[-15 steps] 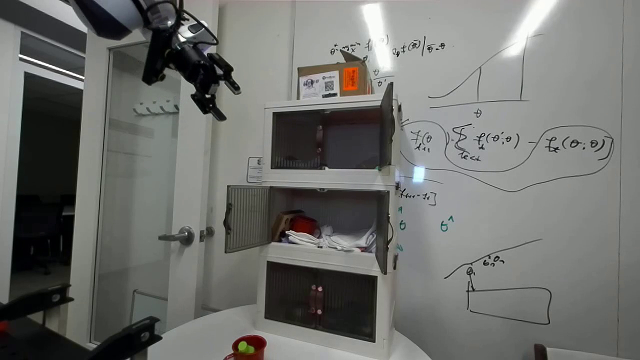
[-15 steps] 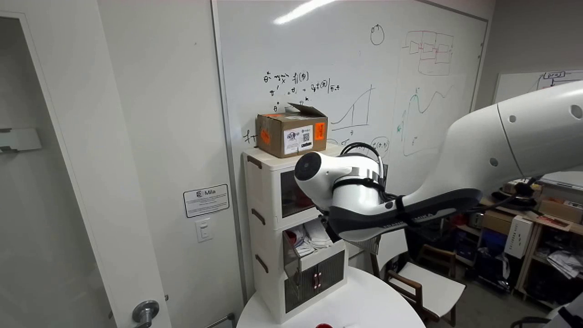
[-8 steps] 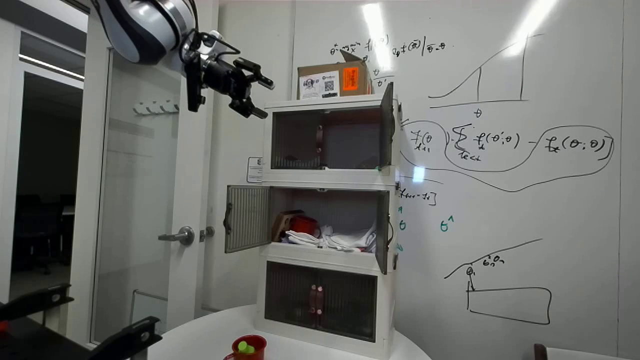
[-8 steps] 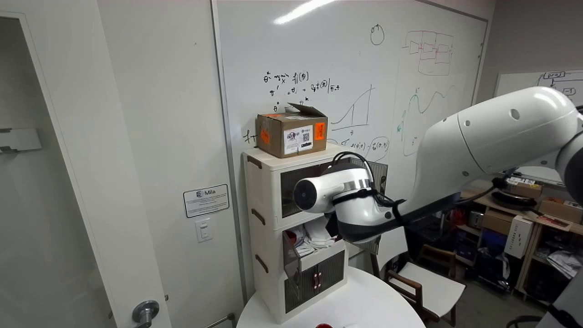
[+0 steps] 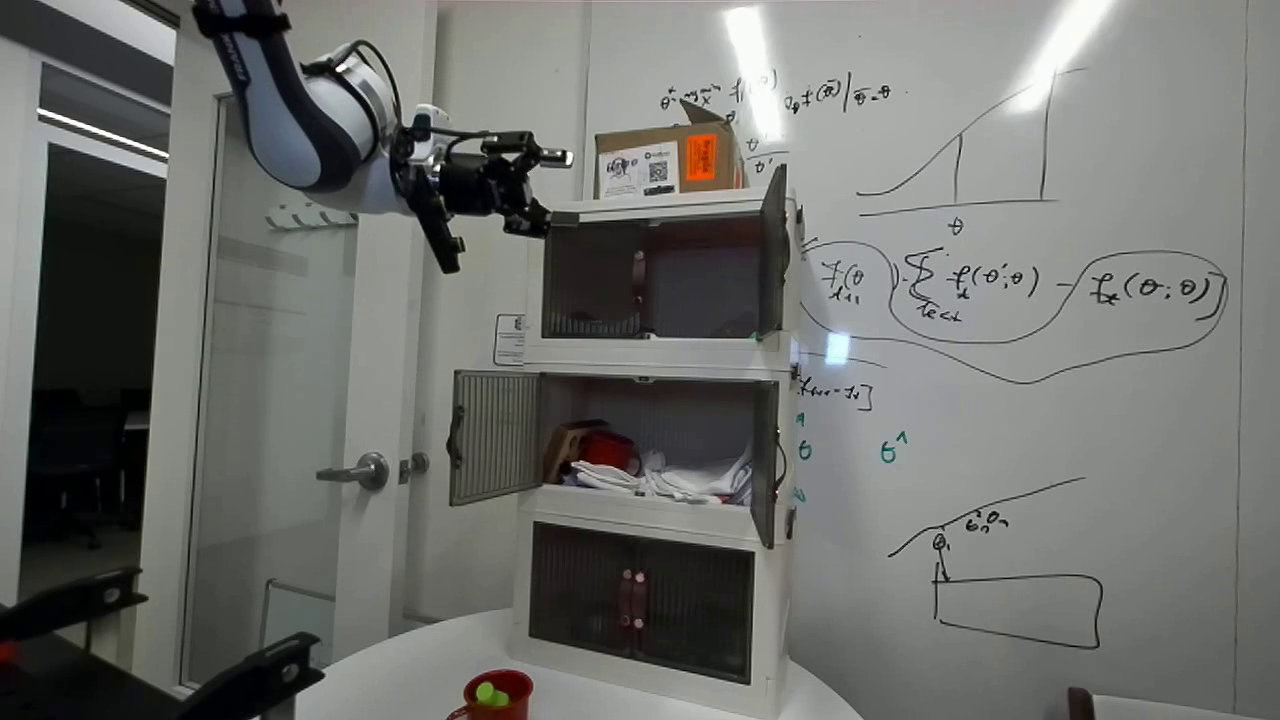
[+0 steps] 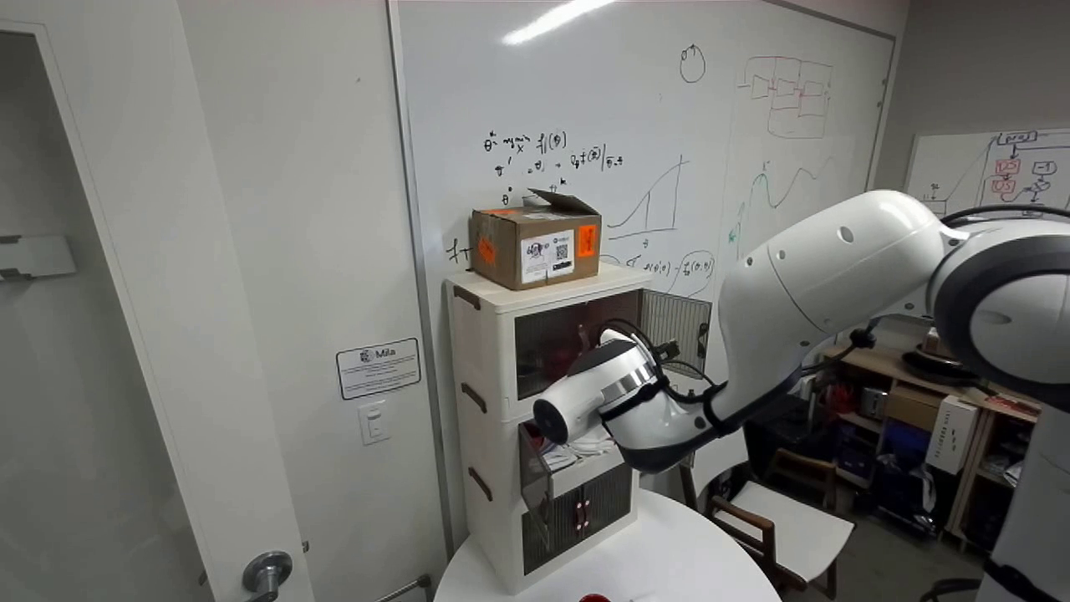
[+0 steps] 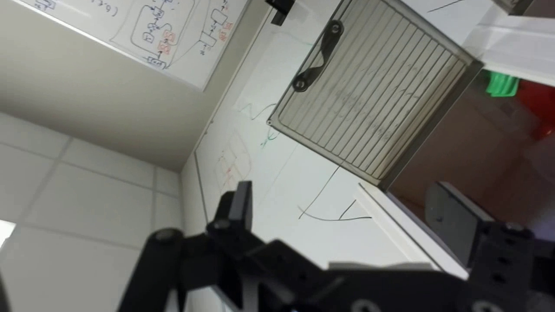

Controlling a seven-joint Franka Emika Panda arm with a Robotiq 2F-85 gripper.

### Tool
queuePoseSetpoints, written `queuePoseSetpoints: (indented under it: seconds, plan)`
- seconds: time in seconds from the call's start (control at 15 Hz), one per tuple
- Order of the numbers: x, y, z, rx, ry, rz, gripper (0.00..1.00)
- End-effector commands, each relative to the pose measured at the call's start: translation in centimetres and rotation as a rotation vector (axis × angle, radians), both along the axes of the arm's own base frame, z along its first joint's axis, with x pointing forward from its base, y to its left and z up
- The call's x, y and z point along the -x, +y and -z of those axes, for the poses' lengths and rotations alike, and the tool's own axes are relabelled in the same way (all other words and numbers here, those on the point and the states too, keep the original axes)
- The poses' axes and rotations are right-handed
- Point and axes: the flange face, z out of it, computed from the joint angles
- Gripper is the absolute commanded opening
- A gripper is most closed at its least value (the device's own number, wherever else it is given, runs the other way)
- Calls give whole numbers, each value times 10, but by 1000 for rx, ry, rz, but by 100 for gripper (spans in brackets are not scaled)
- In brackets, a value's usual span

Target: Open the left door of the topmost cabinet.

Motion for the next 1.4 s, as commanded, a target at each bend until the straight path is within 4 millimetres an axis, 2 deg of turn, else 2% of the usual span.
queuePoseSetpoints:
  seconds: [0.0, 0.07, 0.73, 0.8, 1.07, 1.33]
  plan:
    - [-3, 6, 3, -33, -122, 47, 100]
    - [0, 3, 4, -4, -61, 25, 100]
    - [-3, 3, 8, -10, -96, 24, 100]
    - [-10, -1, 12, -42, -100, 17, 100]
    - [-30, -12, 16, 32, -131, -21, 100]
    - [-57, -22, 7, -30, -155, -119, 100]
